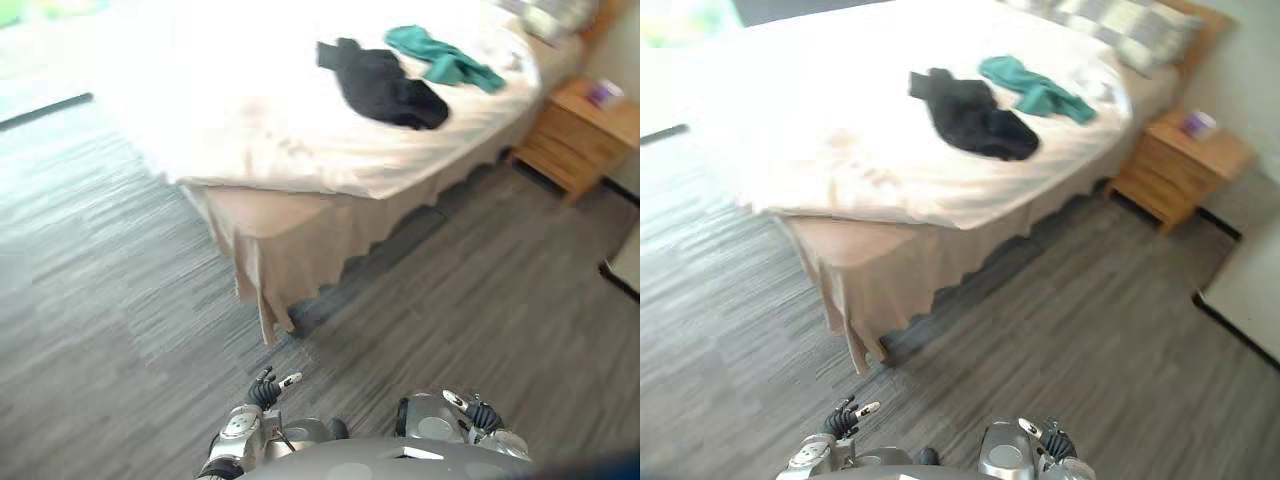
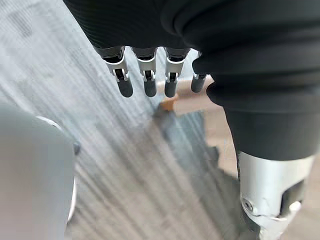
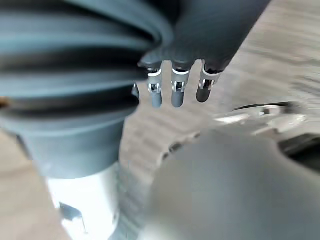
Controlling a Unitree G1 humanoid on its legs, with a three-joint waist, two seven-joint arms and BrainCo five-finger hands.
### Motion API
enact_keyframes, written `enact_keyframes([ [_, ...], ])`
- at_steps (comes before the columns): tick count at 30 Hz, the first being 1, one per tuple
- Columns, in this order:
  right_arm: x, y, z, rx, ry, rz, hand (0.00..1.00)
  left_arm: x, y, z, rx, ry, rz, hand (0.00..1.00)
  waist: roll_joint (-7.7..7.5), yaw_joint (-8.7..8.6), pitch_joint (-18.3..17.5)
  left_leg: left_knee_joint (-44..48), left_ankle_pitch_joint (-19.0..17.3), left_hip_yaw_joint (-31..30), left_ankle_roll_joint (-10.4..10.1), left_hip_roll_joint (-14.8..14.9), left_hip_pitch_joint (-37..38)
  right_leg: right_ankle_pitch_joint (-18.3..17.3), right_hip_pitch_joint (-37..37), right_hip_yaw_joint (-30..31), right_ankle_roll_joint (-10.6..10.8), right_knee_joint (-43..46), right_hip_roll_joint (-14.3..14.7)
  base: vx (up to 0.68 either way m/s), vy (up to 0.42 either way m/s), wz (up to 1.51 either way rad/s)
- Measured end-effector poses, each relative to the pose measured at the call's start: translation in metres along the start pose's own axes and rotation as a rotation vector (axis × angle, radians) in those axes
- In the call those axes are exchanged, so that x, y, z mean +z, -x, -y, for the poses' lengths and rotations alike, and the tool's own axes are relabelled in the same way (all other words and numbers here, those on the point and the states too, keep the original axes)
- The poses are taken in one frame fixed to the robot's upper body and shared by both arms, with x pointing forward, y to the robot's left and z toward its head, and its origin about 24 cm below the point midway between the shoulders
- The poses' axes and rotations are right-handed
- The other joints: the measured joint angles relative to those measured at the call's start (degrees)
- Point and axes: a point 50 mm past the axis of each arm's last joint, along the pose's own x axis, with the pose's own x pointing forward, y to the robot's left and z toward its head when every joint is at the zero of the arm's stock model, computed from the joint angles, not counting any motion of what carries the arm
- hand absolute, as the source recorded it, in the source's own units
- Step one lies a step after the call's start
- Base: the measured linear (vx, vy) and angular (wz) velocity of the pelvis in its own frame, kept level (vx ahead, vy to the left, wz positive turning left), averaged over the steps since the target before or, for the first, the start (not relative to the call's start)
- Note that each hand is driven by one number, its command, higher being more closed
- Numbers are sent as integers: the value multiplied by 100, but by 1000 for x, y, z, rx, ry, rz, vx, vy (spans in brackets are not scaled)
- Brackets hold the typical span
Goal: Tidy the bed and pick cloth on bed and put in laundry
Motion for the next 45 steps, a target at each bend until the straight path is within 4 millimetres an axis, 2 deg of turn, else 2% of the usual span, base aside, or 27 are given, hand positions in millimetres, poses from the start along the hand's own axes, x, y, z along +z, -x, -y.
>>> enact_keyframes([
  [1,1,-1,-1,3,-1,3,0,0,0,0,0,-2,0,0,-17,3,-10,2,-35,-170,-61,20,53,221,-60,126,-8,-402,23,459,-293,148],
  [3,2,-1,-3,9,-1,4,0,-2,1,-2,14,9,-9,0,-76,58,-41,26,-249,-584,-429,126,231,1126,-140,494,-81,-1481,88,469,-363,129],
  [4,1,-1,-6,14,-3,2,0,-3,1,-5,22,15,-12,0,-136,58,-64,59,-328,-633,-554,141,294,1295,-141,532,-119,-1560,86,465,-421,120],
  [5,-4,-1,-11,31,-4,-11,0,-7,3,-12,45,30,-20,0,-325,61,-136,150,-537,-669,-816,161,454,1927,-79,605,-218,-1460,55,471,-434,105],
  [6,6,-2,-4,22,2,9,0,-10,3,-6,39,59,-35,0,-6,64,-136,258,-631,-685,-923,497,581,1868,29,400,-301,-1139,286,559,-502,89],
  [8,25,-7,-6,44,35,46,0,-16,5,3,21,87,-45,0,192,117,-201,376,-535,-591,-1089,835,566,1548,92,175,-504,-1004,511,468,-407,43],
  [9,35,-9,-15,80,54,68,0,-15,5,5,14,85,-43,0,298,126,-206,532,-437,-602,-1096,942,518,1372,177,27,-588,-937,597,359,-335,40],
  [11,38,-11,-24,117,70,72,0,-11,4,3,16,83,-27,0,225,144,-184,1151,-252,-561,-1120,970,210,1173,308,-143,-634,-931,569,251,-296,53],
  [13,24,-10,-30,144,80,8,0,-4,3,3,16,82,10,0,98,206,-104,2572,79,-197,-1310,1127,-452,882,727,-382,-643,-1133,505,205,-309,77],
  [15,17,-8,-25,131,78,-13,0,-2,4,4,12,80,27,0,174,214,-111,3085,-90,434,-1242,1377,-786,812,1091,-625,-717,-1313,481,154,-192,62],
  [18,9,-4,-11,91,71,-38,0,-2,4,5,4,80,46,0,205,185,-131,1987,-149,1250,-1123,1340,-852,735,1350,-821,-625,-1469,390,105,-66,22],
  [19,7,-3,-8,78,61,-39,0,-3,5,6,-6,80,43,0,251,165,-158,1036,362,1249,-1134,1230,-851,713,1333,-853,-600,-1485,414,118,0,6],
  [22,4,-2,-5,63,59,-47,0,-6,5,8,-23,71,32,0,278,120,-365,163,573,1176,-1102,1120,-713,829,1385,-938,-506,-1812,494,232,62,24],
  [23,2,-2,-7,64,49,-53,0,-3,4,7,-19,72,37,0,211,108,-371,-123,629,1145,-1088,1069,-630,944,1469,-1015,-512,-2021,510,197,67,27],
  [26,-4,-2,-11,55,5,-61,0,-6,4,-3,39,140,7,0,73,92,-389,-295,717,1046,-1055,915,-557,982,1681,-1225,-504,-2252,417,147,54,32],
  [29,-6,-1,-7,33,-15,-66,0,-12,5,-9,124,300,-26,0,68,73,-392,-305,784,930,-1029,767,-360,978,2020,-1398,-499,-2326,294,111,45,34],
  [31,-6,-1,-8,33,-17,-66,0,-14,7,-22,222,488,-24,0,62,75,-405,-323,874,931,-1019,714,-328,978,2084,-1476,-499,-2305,240,58,31,28],
  [33,-6,-1,-7,23,-39,-65,0,-18,14,-56,436,802,29,0,61,123,-404,-428,979,928,-1006,712,-304,978,2082,-1541,-499,-2269,242,19,-7,15],
  [34,-7,-1,-5,16,-47,-67,0,-20,17,-67,496,875,50,0,55,128,-401,-467,1012,929,-999,712,-296,978,2079,-1542,-499,-2259,244,-4,-20,14],
  [36,-7,1,3,-11,-59,-67,0,-26,37,-117,726,1153,186,0,49,169,-403,-622,1082,936,-1002,736,-211,970,2088,-1541,-509,-2233,275,-25,-21,5],
  [37,-6,1,5,-15,-58,-64,0,-27,43,-131,779,1208,229,0,48,168,-406,-633,1082,935,-1001,738,-210,961,2087,-1541,-518,-2229,278,-50,-17,2],
  [38,-4,1,8,-22,-54,-58,0,-25,57,-158,881,1287,328,0,52,163,-409,-674,1082,936,-1001,741,-202,952,2075,-1541,-516,-2227,284,-54,-7,3],
  [39,-3,1,10,-26,-52,-56,0,-22,64,-170,927,1303,382,0,58,162,-414,-705,1082,936,-1001,742,-200,946,2061,-1541,-512,-2227,288,-85,0,5],
  [41,-4,3,14,-36,-42,-57,0,3,88,-209,1041,1320,575,0,85,179,-424,-841,1081,933,-1000,739,-194,923,2025,-1544,-509,-2232,302,-113,12,13],
  [42,-8,5,18,-47,-43,-60,0,30,106,-236,1083,1272,718,0,118,179,-450,-1004,1058,937,-967,745,-193,883,1979,-1551,-456,-2236,333,-130,18,17],
  [43,-11,6,19,-51,-40,-67,0,43,114,-245,1097,1229,773,0,136,191,-468,-1043,1071,937,-953,741,-209,892,1947,-1551,-443,-2238,332,-162,27,14],
  [45,-19,10,20,-58,-30,-91,0,84,137,-267,1129,1043,914,0,120,211,-517,-1082,1065,955,-966,724,-239,897,1892,-1537,-433,-2275,320,-125,25,-3],
])
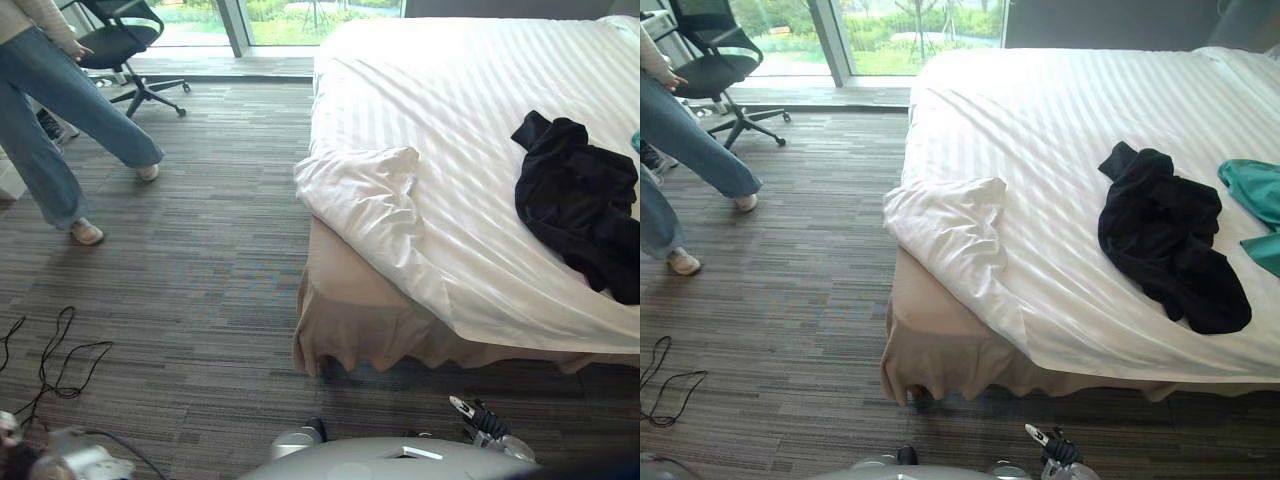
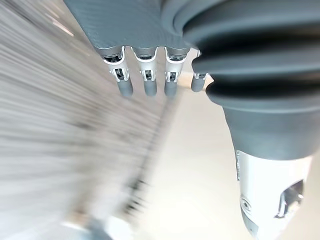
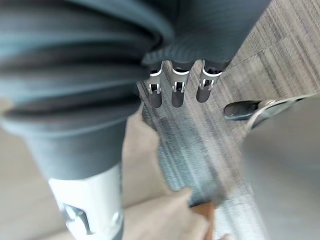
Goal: Tidy the bed and pick cloth on bed and put in laundry
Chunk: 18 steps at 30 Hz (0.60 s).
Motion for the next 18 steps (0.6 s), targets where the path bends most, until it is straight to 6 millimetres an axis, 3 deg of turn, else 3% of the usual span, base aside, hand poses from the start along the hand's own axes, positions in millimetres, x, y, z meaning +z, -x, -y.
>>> enact_keyframes([
  [2,-10,5,6,-12,-4,-18,0,43,-9,56,-177,-104,203,0,-12,4,-62,-10,-17,53,29,-6,-25,4,-28,33,10,-14,-15,-131,28,-10],
  [3,-12,6,8,-16,-9,-18,0,51,-8,72,-234,-144,252,0,-6,3,-66,-11,-18,90,29,-5,-26,9,-38,50,20,-19,-16,-86,22,-14],
  [4,-15,8,11,-25,-12,-21,0,65,-1,106,-360,-218,352,0,21,-1,-83,-11,-17,177,29,2,-49,25,-81,108,43,-36,-13,-42,17,-16],
  [6,-20,11,17,-38,-32,-22,0,83,26,162,-582,-317,522,0,88,-19,-165,-11,-17,297,28,9,-155,56,-247,206,76,-42,12,-30,12,-25],
  [7,-21,12,18,-41,-34,-23,0,86,36,177,-648,-344,563,0,110,-35,-187,-11,-17,324,28,10,-173,63,-280,271,79,-36,18,27,2,-32],
  [9,-24,13,19,-46,-42,-28,0,90,79,227,-900,-419,694,0,169,-124,-260,-6,-9,489,-14,28,-153,98,-357,499,36,42,46,98,5,-40],
  [12,-22,13,19,-43,-49,-15,0,87,122,268,-1101,-531,791,0,265,-350,-257,18,15,737,12,12,21,121,-377,744,19,112,69,130,10,-44],
  [15,-25,16,24,-56,-76,-14,0,86,162,302,-1242,-619,874,0,264,-568,-256,49,7,878,-1,10,28,93,-426,830,-27,118,72,123,-15,-28],
  [18,-26,18,30,-67,-94,-11,0,80,187,321,-1321,-733,903,0,276,-707,-165,174,-3,1011,-13,23,91,3,-473,1020,-168,312,56,110,-21,-23],
])
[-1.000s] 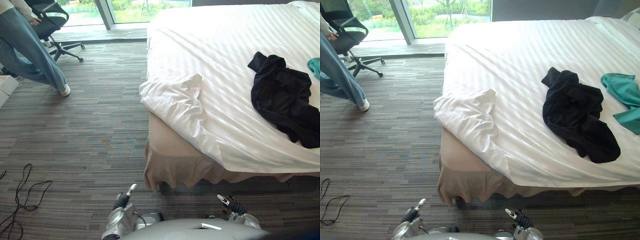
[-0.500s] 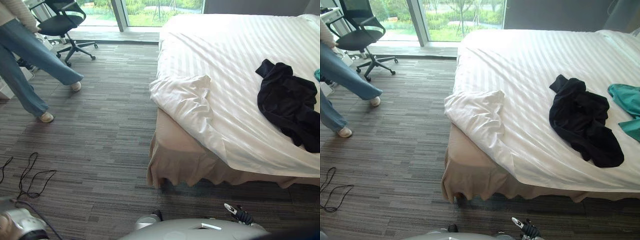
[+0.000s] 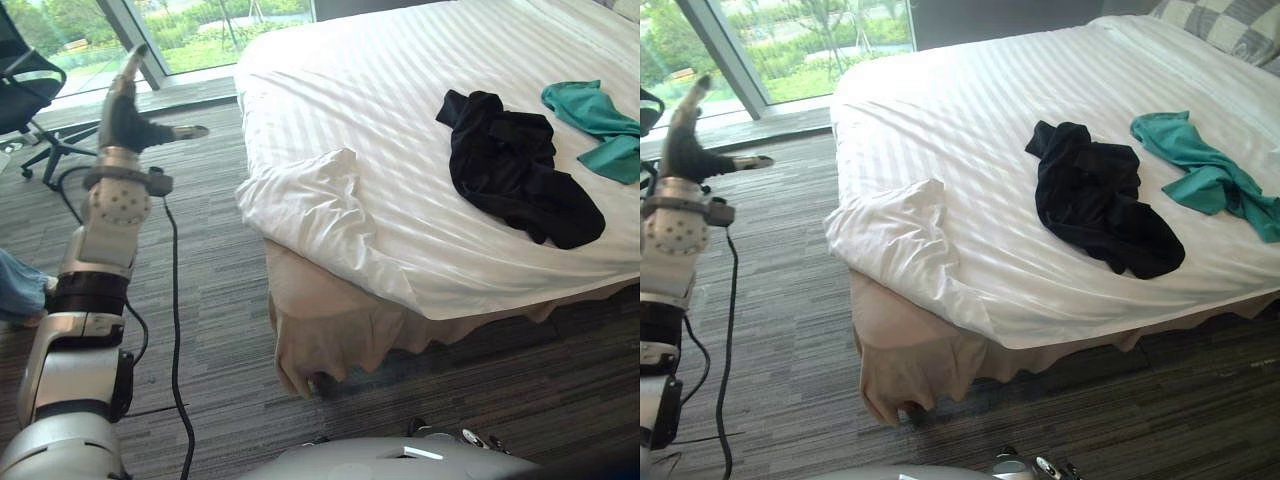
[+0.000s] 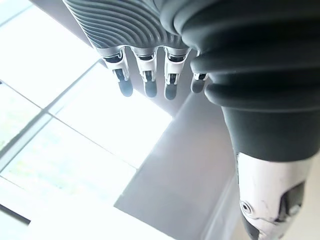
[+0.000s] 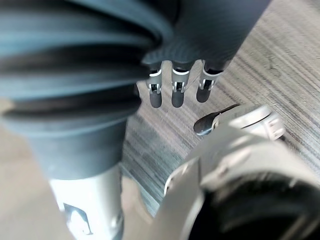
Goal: Tidy the bed and pick cloth on bed and put in laundry
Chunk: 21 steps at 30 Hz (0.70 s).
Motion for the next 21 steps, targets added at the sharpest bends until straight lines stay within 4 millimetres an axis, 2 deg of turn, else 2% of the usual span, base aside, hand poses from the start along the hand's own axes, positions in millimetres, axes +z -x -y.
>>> enact_keyframes([
  [2,7,-1,-2,19,6,24,0,6,-10,9,-62,-59,-19,0,28,-57,132,119,-4,112,-2,14,-33,-70,-131,89,-98,216,-31,43,-20,-23],
  [5,24,-4,-7,46,20,81,0,10,-22,16,-122,-174,-47,0,61,-191,344,259,-8,118,3,-1,-344,-240,-622,258,-63,624,-104,-4,-23,-17],
  [7,46,-8,-14,80,26,138,0,9,-30,25,-187,-247,-108,0,80,-314,700,362,-11,232,9,24,-533,-250,-921,361,-78,858,-133,-47,-16,-19],
  [11,77,-9,-21,131,41,234,0,11,-38,36,-240,-268,-179,0,53,-459,1124,679,-76,272,97,49,-987,-305,-1485,499,-122,1268,-185,-68,-17,-12],
  [16,112,-9,-45,237,4,356,0,23,-56,25,-209,-266,-218,0,-117,-584,1798,1141,-182,433,144,180,-1601,-318,-2183,693,-141,1745,-206,-94,-32,-7],
  [20,136,-2,-66,337,-9,467,0,39,-65,25,-218,-274,-227,0,-288,-591,2174,1708,-512,691,156,399,-2173,-328,-2797,778,-152,2167,-165,-140,-14,-11],
  [21,141,1,-70,362,-12,494,0,47,-70,21,-194,-298,-222,100,-333,-568,2260,1943,-654,779,172,505,-2346,-332,-2931,796,-146,2238,-138,-150,9,-11],
])
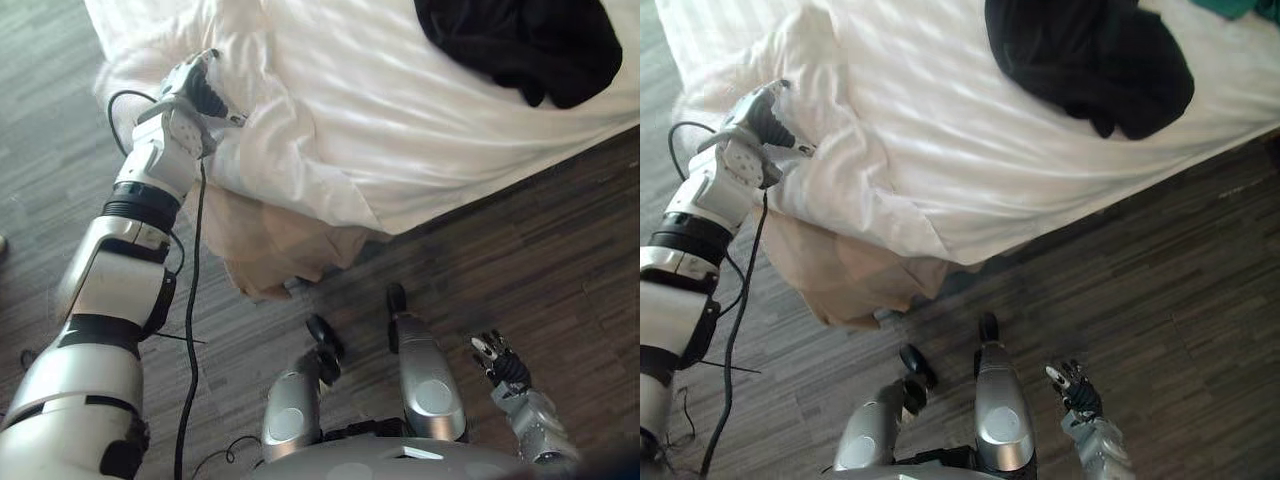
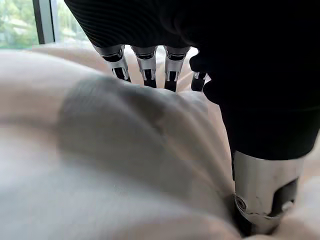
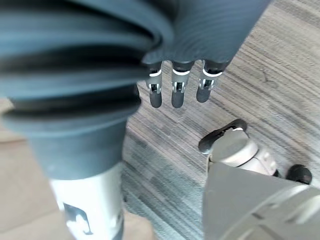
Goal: Tidy the bed and pick cloth on bed and put in laundry
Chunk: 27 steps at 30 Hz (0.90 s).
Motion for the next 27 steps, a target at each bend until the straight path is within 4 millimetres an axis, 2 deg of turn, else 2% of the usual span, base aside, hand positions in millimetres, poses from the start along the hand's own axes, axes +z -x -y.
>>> enact_keyframes([
  [3,14,-4,-14,74,13,58,0,14,-2,-19,61,-21,3,100,-46,81,22,751,-390,128,80,304,-565,-45,-394,56,59,188,59,-168,15,-14],
  [6,21,-6,-25,125,27,89,0,22,-2,-25,88,-32,21,100,-71,155,35,1226,-676,244,118,535,-779,-72,-548,78,105,364,84,-127,40,-9],
  [10,26,-6,-29,145,33,113,0,27,0,-22,79,-120,71,100,-80,225,39,1497,-759,246,188,608,-837,-79,-542,72,135,468,55,-38,60,2],
  [12,26,-6,-30,148,42,110,0,32,2,-16,64,-134,138,100,-80,322,38,1564,-776,249,206,602,-779,-93,-463,67,153,514,17,28,46,7],
  [14,24,-6,-31,153,47,104,0,28,5,-5,37,-139,166,100,-80,339,37,1525,-769,256,210,571,-627,-115,-305,31,169,516,-21,46,26,16],
  [16,19,-4,-30,152,79,80,0,20,13,20,-33,-118,205,100,-87,360,-2,1347,-730,244,198,426,-302,-252,33,-110,200,532,-170,57,17,35],
  [18,6,2,-24,124,93,36,0,7,28,50,-117,-64,240,100,-78,524,-263,1091,-669,186,171,277,-104,-359,235,-227,226,501,-274,82,-15,35],
  [19,1,4,-22,107,91,20,0,1,34,60,-146,-45,242,100,-75,550,-351,1018,-635,138,153,239,-70,-384,314,-290,222,482,-305,145,-39,48],
  [21,-22,16,-12,40,68,-52,0,-35,64,99,-261,31,191,100,-69,668,-729,690,-507,34,74,129,302,-464,734,-563,207,326,-366,165,-57,50],
  [22,-27,19,-9,24,63,-70,0,-48,73,109,-287,56,160,100,-72,722,-846,589,-455,-11,48,84,391,-470,831,-592,199,269,-368,179,-67,37],
  [23,-38,24,-3,-14,45,-105,0,-74,92,124,-329,91,95,100,-61,796,-1066,334,-338,-103,20,-11,557,-471,1020,-724,199,133,-393,180,-66,46],
  [24,-49,29,5,-58,31,-149,0,-96,114,137,-362,153,36,100,-47,799,-1246,33,-209,-239,-19,-120,733,-469,1275,-876,201,-103,-404,179,-67,52],
  [25,-54,32,9,-82,26,-173,0,-103,125,143,-377,183,20,100,-45,808,-1338,-113,-150,-276,-41,-156,826,-464,1400,-939,209,-237,-397,169,-60,47],
  [26,-64,40,17,-125,14,-214,0,-111,145,157,-400,254,-12,0,-9,863,-1499,-356,-70,-365,-70,-208,994,-442,1639,-1037,239,-491,-359,161,-59,33],
  [27,-72,48,26,-170,12,-253,0,-119,166,174,-427,343,-71,0,42,930,-1688,-557,-5,-425,-110,-241,1156,-419,1874,-1116,270,-735,-313,176,-69,27],
])
